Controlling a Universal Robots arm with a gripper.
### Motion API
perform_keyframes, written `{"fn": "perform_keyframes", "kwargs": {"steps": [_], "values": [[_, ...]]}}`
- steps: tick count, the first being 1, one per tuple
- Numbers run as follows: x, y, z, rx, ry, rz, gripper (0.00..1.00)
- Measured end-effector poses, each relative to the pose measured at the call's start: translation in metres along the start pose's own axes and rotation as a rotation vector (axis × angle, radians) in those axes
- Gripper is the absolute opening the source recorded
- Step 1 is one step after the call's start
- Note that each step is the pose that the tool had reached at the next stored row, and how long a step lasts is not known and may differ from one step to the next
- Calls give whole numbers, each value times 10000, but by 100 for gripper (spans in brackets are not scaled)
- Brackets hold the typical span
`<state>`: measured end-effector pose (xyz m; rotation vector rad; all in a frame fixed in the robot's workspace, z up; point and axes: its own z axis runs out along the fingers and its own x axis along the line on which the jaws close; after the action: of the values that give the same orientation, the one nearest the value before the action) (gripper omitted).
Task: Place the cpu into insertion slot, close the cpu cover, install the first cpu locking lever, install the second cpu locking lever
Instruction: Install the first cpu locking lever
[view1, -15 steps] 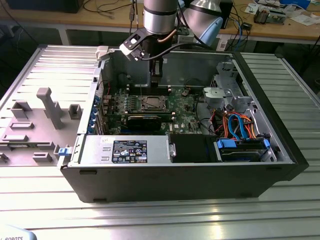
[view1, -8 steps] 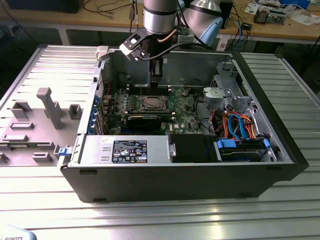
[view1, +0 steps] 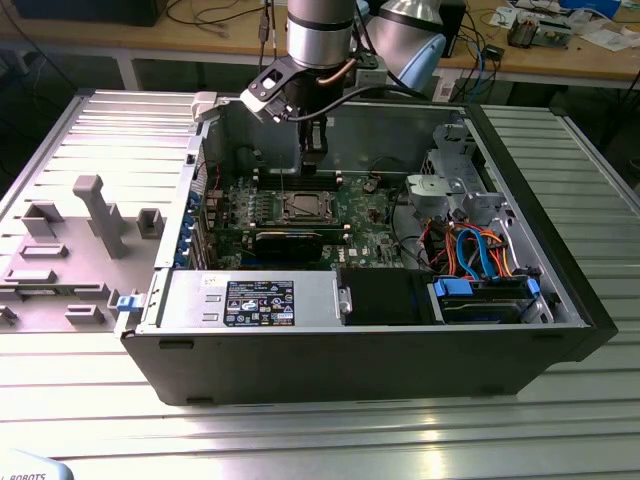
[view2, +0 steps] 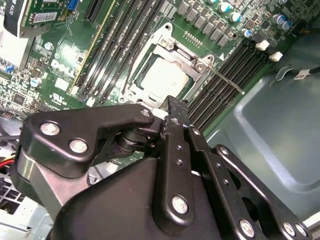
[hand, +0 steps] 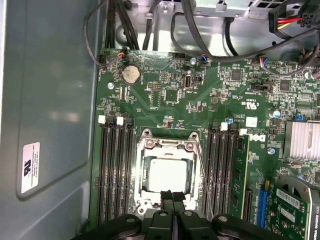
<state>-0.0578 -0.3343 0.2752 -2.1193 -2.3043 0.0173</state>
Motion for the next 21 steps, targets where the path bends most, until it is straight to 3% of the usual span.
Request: {"fn": "perform_keyframes", "kwargs": {"steps": [11,21], "values": [[0,0,0,0,-8,-535,11],[0,0,0,0,-10,-626,11]]}}
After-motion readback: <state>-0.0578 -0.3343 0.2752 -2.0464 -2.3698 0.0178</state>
